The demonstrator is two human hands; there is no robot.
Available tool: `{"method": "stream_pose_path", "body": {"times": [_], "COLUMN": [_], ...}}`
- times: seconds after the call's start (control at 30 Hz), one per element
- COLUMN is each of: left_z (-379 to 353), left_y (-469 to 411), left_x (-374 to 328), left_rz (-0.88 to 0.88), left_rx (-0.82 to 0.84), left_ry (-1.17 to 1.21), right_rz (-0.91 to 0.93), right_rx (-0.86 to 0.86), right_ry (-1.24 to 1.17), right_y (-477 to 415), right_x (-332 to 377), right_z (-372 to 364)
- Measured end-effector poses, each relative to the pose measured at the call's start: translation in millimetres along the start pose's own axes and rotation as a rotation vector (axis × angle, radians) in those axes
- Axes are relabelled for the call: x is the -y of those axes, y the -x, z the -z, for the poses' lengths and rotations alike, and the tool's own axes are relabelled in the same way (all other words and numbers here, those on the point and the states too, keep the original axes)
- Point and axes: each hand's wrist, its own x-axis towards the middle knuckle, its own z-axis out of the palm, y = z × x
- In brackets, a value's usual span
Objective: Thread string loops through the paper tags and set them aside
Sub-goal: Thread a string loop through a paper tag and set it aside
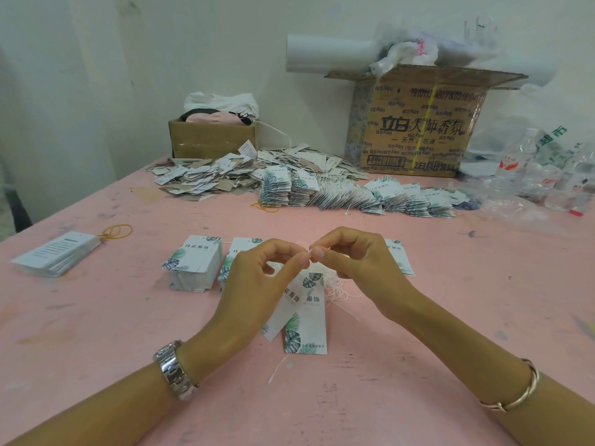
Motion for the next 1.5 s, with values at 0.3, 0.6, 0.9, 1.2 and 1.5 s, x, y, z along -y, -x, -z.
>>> {"method": "stream_pose_path", "body": {"times": [0.3, 0.6, 0.9, 1.2, 1.5], "left_z": [2, 3, 4, 5, 7], "left_y": [0, -1, 0, 1, -6], "left_x": [1, 0, 1, 0, -2], "left_rz": [-0.118, -0.131, -0.119, -0.135, -0.162], "left_rx": [0.005, 0.008, 0.004, 0.000, -0.015], "left_ry": [-0.182, -0.182, -0.174, -0.187, -0.204], "right_rz": [0.041, -0.086, -0.093, -0.090, -0.049], "right_rx": [-0.018, 0.101, 0.099, 0.082, 0.021], "right_ry": [0.030, -0.147, -0.187, -0.192, -0.106], "right_y": [2, 1, 2, 2, -2], "right_x": [-3, -5, -7, -10, -8], "right_z": [-6, -4, -7, -8, -2]}}
